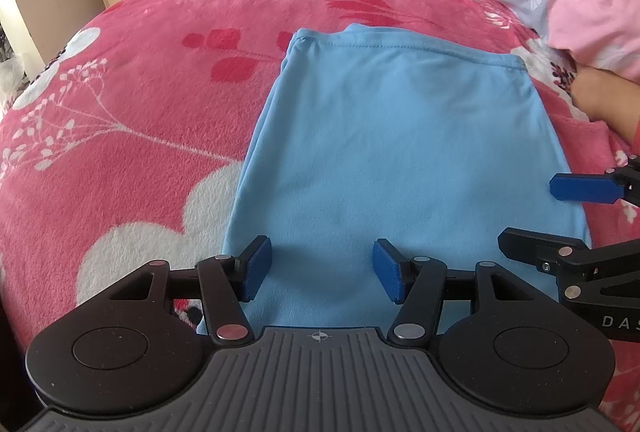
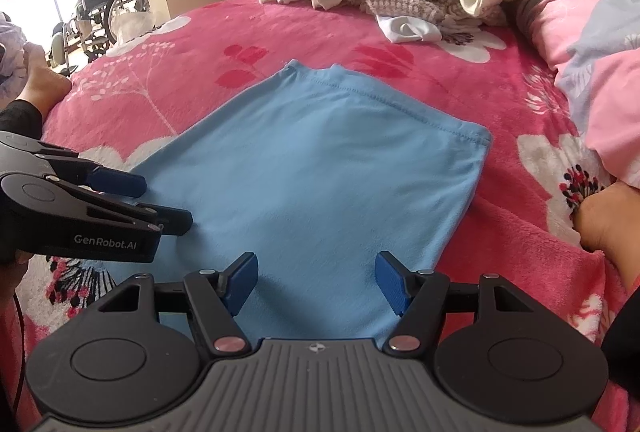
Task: Fold clothes
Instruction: 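Move both grippers down to the end edge of the folded blue shirt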
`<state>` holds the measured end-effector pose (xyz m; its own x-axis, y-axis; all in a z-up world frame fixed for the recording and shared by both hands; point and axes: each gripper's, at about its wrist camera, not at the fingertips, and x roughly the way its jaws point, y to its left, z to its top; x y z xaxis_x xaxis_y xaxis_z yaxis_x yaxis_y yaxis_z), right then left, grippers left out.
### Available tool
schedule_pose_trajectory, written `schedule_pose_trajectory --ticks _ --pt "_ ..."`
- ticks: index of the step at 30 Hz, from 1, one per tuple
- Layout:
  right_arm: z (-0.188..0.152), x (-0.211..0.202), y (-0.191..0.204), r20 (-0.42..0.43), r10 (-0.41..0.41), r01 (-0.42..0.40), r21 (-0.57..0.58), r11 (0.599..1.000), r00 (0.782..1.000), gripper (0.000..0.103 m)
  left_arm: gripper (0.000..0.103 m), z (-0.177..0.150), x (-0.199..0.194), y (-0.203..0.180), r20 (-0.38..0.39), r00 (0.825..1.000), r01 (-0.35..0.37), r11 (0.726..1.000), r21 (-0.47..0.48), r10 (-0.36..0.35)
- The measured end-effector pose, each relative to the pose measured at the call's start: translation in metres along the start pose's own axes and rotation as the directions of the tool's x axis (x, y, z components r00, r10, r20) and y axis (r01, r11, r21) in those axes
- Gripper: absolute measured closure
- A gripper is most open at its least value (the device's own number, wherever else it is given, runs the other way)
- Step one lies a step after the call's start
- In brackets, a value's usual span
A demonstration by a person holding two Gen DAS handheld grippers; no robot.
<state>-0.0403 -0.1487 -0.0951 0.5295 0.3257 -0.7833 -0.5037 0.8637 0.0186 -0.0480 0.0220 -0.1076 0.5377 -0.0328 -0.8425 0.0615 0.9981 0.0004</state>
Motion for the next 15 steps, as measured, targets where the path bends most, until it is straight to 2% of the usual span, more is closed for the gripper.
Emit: schedule_pose_trajectory --ticks 15 --pt "-0.0027 0.0013 0.0012 -0.014 -0.003 0.002 -0.019 1.000 1.000 0.035 0.044 0.0009 0.0008 0.0001 -0.002 1.000 -0.002 1.000 0.001 0.002"
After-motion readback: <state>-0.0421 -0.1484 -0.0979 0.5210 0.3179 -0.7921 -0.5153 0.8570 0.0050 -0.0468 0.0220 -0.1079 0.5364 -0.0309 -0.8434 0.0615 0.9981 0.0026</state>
